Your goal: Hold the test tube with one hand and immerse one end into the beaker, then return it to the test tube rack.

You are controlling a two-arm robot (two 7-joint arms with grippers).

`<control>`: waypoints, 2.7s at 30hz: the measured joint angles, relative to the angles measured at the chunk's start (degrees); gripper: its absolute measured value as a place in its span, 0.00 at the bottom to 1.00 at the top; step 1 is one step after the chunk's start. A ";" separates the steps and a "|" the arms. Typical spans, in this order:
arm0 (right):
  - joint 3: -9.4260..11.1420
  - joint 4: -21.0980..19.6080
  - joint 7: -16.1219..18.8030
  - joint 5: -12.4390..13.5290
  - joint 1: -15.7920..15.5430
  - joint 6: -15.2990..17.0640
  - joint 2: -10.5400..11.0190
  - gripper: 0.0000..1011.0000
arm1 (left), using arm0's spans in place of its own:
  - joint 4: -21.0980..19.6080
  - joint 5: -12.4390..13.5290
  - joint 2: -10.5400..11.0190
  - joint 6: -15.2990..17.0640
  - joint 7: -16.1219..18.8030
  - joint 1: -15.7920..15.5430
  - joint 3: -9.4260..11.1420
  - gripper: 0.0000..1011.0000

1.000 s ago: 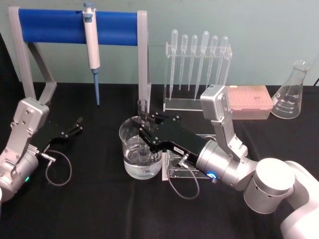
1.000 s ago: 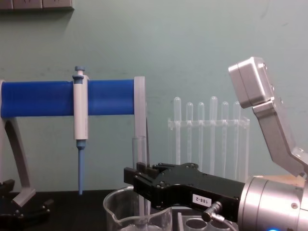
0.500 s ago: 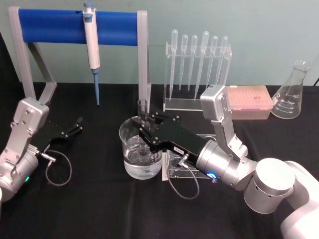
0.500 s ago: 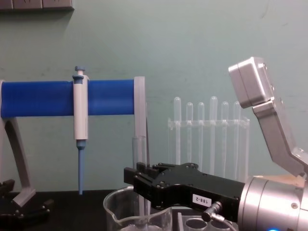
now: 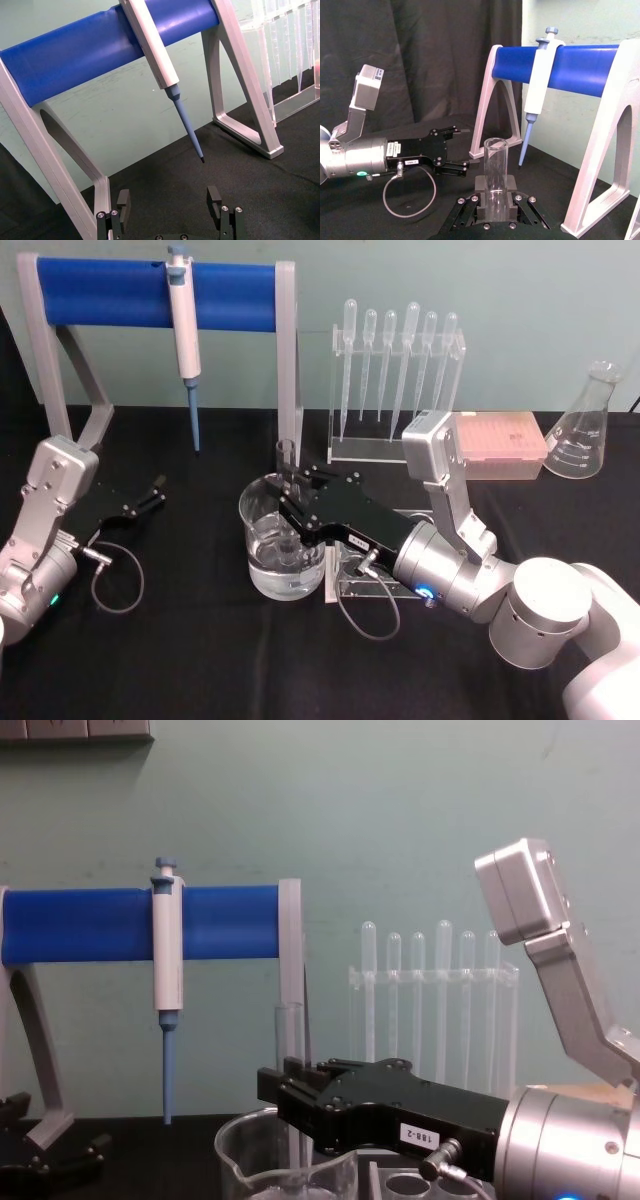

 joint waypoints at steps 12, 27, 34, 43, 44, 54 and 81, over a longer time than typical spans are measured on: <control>0.00 0.00 0.00 0.00 0.00 0.00 0.00 0.22 | 0.00 0.01 0.00 0.00 0.00 0.00 0.00 0.99; 0.00 0.00 0.00 0.00 0.00 0.00 0.00 0.22 | 0.00 0.00 0.00 0.00 0.00 0.00 0.00 0.99; 0.78 -1.56 0.01 0.54 -0.15 0.51 0.21 0.22 | 0.00 0.00 0.00 0.00 0.00 0.00 0.00 0.99; 2.86 -8.80 -0.05 2.49 0.26 2.73 1.75 0.22 | 0.00 0.00 0.00 0.00 0.00 0.00 0.00 0.99; 3.26 -10.17 -0.05 3.09 0.36 3.05 2.07 0.22 | 0.00 0.00 0.00 0.00 0.00 0.00 0.00 0.99; 6.41 -19.65 -2.73 4.72 -1.03 5.81 6.76 0.22 | 0.00 0.00 0.00 0.00 0.00 0.00 0.00 0.99; 10.69 -21.44 -6.26 1.60 -11.00 7.45 12.47 0.22 | 0.00 0.00 0.00 0.00 0.00 0.00 0.00 0.99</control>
